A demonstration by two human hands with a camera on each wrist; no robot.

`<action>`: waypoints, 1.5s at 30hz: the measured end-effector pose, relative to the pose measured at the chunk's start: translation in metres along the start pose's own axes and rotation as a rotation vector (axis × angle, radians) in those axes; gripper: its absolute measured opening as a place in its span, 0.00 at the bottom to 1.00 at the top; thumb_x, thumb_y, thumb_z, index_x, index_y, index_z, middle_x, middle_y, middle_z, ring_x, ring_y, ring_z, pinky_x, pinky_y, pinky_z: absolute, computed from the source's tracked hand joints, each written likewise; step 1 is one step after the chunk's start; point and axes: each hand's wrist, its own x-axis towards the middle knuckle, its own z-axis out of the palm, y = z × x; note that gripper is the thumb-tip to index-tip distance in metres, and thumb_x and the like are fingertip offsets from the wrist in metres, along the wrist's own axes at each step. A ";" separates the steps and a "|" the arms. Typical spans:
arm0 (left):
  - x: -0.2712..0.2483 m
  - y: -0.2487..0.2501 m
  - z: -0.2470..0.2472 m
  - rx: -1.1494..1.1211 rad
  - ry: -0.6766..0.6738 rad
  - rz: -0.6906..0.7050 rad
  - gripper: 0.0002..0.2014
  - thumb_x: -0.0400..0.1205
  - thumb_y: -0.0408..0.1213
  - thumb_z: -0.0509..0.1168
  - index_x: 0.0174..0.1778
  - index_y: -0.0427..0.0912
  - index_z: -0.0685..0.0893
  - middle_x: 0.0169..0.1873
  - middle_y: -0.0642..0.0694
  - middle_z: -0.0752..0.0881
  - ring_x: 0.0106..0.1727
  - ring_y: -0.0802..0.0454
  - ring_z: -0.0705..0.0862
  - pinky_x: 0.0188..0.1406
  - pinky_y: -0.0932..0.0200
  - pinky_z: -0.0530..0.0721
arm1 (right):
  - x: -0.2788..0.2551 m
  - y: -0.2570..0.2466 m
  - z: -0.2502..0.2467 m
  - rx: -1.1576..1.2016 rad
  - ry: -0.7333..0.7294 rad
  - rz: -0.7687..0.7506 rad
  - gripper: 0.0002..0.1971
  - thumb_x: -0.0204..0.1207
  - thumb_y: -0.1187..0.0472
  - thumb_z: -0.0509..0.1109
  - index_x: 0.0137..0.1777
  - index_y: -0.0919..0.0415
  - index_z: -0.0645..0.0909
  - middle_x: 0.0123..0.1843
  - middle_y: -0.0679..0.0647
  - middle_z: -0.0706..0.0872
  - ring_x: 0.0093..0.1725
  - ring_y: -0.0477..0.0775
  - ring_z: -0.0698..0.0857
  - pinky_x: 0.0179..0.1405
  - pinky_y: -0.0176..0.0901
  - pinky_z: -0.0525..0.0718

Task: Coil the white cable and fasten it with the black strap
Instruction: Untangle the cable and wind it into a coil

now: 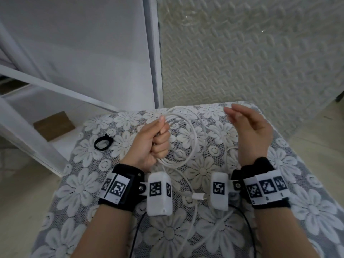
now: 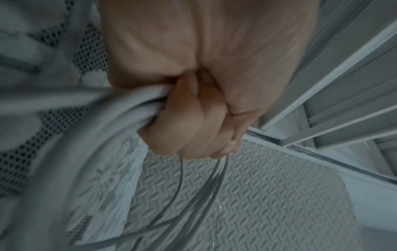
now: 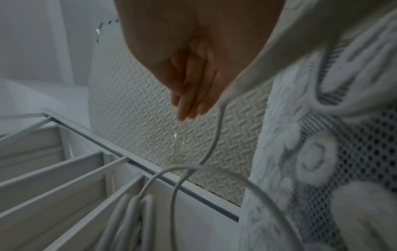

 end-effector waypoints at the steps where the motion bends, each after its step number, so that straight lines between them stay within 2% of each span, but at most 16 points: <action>1: 0.001 -0.001 0.001 0.012 -0.004 -0.013 0.17 0.82 0.47 0.54 0.28 0.46 0.70 0.14 0.57 0.63 0.10 0.66 0.59 0.14 0.77 0.53 | -0.002 -0.001 0.003 0.085 -0.104 0.017 0.09 0.78 0.72 0.64 0.52 0.68 0.85 0.45 0.54 0.92 0.54 0.55 0.89 0.57 0.44 0.86; 6: 0.000 -0.003 0.009 0.066 0.016 -0.038 0.18 0.83 0.47 0.54 0.26 0.46 0.69 0.14 0.57 0.62 0.10 0.66 0.57 0.14 0.79 0.54 | -0.014 -0.001 0.017 0.085 -0.491 0.200 0.12 0.81 0.67 0.62 0.60 0.63 0.83 0.54 0.60 0.90 0.56 0.60 0.88 0.59 0.47 0.85; 9: 0.000 -0.001 0.007 0.032 0.032 -0.028 0.17 0.81 0.48 0.55 0.26 0.46 0.69 0.13 0.58 0.62 0.10 0.66 0.57 0.14 0.75 0.49 | -0.015 -0.006 0.020 -0.075 -0.504 0.233 0.11 0.82 0.64 0.62 0.58 0.58 0.84 0.45 0.58 0.91 0.36 0.56 0.88 0.37 0.43 0.88; 12: 0.000 0.001 0.003 -0.015 0.041 0.000 0.18 0.83 0.48 0.54 0.26 0.47 0.70 0.13 0.58 0.62 0.10 0.67 0.58 0.14 0.75 0.49 | -0.014 -0.006 0.017 -0.176 -0.501 0.204 0.09 0.81 0.61 0.64 0.51 0.57 0.87 0.31 0.51 0.87 0.19 0.46 0.74 0.17 0.35 0.74; 14: 0.000 0.002 0.003 -0.024 0.050 0.025 0.18 0.82 0.48 0.54 0.27 0.47 0.70 0.13 0.58 0.62 0.10 0.66 0.56 0.14 0.75 0.49 | -0.014 -0.006 0.017 -0.217 -0.513 0.206 0.11 0.81 0.59 0.64 0.47 0.59 0.88 0.29 0.49 0.86 0.16 0.44 0.69 0.15 0.32 0.66; 17: 0.000 0.002 0.007 -0.043 0.062 0.054 0.17 0.81 0.49 0.54 0.27 0.46 0.69 0.13 0.57 0.62 0.14 0.61 0.50 0.13 0.74 0.49 | -0.015 -0.007 0.019 -0.290 -0.528 0.275 0.15 0.82 0.55 0.62 0.46 0.61 0.88 0.34 0.47 0.88 0.20 0.43 0.73 0.14 0.29 0.64; 21: 0.000 0.002 0.009 -0.081 0.088 0.107 0.17 0.84 0.49 0.51 0.30 0.46 0.67 0.14 0.57 0.62 0.16 0.59 0.49 0.13 0.71 0.49 | -0.017 -0.007 0.020 -0.266 -0.614 0.377 0.18 0.83 0.53 0.60 0.46 0.64 0.87 0.47 0.59 0.91 0.31 0.46 0.83 0.18 0.33 0.73; 24: 0.001 0.003 0.011 -0.132 0.133 0.152 0.19 0.87 0.48 0.47 0.29 0.46 0.64 0.14 0.58 0.62 0.17 0.58 0.48 0.12 0.71 0.50 | -0.018 -0.008 0.020 -0.102 -0.662 0.464 0.16 0.84 0.58 0.58 0.51 0.69 0.83 0.45 0.64 0.90 0.33 0.50 0.87 0.24 0.38 0.83; 27: 0.003 0.002 0.010 -0.161 0.157 0.188 0.22 0.87 0.48 0.47 0.27 0.47 0.66 0.14 0.57 0.61 0.17 0.58 0.48 0.12 0.71 0.50 | -0.019 -0.006 0.023 0.045 -0.664 0.508 0.14 0.84 0.61 0.57 0.54 0.69 0.82 0.43 0.64 0.91 0.33 0.53 0.88 0.28 0.40 0.86; 29: 0.004 0.000 0.009 -0.180 0.172 0.200 0.21 0.88 0.48 0.47 0.28 0.46 0.65 0.14 0.57 0.62 0.17 0.59 0.49 0.10 0.71 0.52 | -0.019 -0.005 0.026 0.106 -0.666 0.526 0.14 0.83 0.60 0.59 0.58 0.70 0.80 0.47 0.66 0.90 0.37 0.56 0.88 0.37 0.46 0.88; 32: 0.007 -0.001 0.008 -0.223 0.214 0.225 0.20 0.88 0.48 0.46 0.30 0.45 0.65 0.14 0.57 0.62 0.13 0.63 0.53 0.08 0.71 0.54 | -0.019 -0.003 0.025 0.129 -0.760 0.509 0.25 0.77 0.52 0.67 0.67 0.70 0.75 0.57 0.67 0.87 0.55 0.62 0.86 0.57 0.60 0.83; 35: 0.009 -0.003 0.006 -0.285 0.262 0.259 0.20 0.88 0.48 0.47 0.30 0.45 0.66 0.13 0.56 0.62 0.11 0.64 0.55 0.08 0.70 0.53 | -0.021 -0.001 0.023 0.262 -0.874 0.552 0.37 0.69 0.50 0.75 0.75 0.66 0.69 0.66 0.73 0.80 0.64 0.68 0.81 0.65 0.66 0.78; 38: 0.010 -0.003 0.004 -0.389 0.291 0.278 0.20 0.88 0.49 0.48 0.30 0.45 0.66 0.12 0.56 0.62 0.10 0.64 0.58 0.07 0.70 0.55 | -0.021 0.001 0.024 0.391 -0.928 0.573 0.44 0.62 0.63 0.77 0.78 0.67 0.63 0.71 0.76 0.74 0.66 0.71 0.77 0.65 0.62 0.78; 41: 0.010 -0.003 0.003 -0.446 0.311 0.298 0.21 0.88 0.49 0.48 0.30 0.45 0.66 0.12 0.55 0.62 0.10 0.63 0.59 0.07 0.70 0.56 | -0.024 0.006 0.026 0.373 -0.956 0.516 0.42 0.63 0.79 0.64 0.80 0.68 0.57 0.74 0.76 0.70 0.71 0.73 0.74 0.67 0.59 0.78; 42: 0.010 -0.003 0.003 -0.453 0.320 0.303 0.21 0.88 0.49 0.48 0.30 0.45 0.66 0.12 0.55 0.62 0.10 0.63 0.59 0.07 0.70 0.56 | -0.026 0.007 0.027 0.354 -0.973 0.494 0.42 0.64 0.81 0.61 0.81 0.67 0.55 0.75 0.75 0.70 0.73 0.73 0.72 0.69 0.59 0.77; 45: 0.010 -0.003 0.003 -0.465 0.353 0.322 0.21 0.88 0.49 0.48 0.29 0.45 0.66 0.12 0.55 0.62 0.10 0.63 0.59 0.07 0.70 0.57 | -0.029 0.005 0.027 0.292 -1.050 0.481 0.49 0.61 0.80 0.67 0.82 0.59 0.51 0.78 0.66 0.70 0.76 0.63 0.71 0.73 0.62 0.71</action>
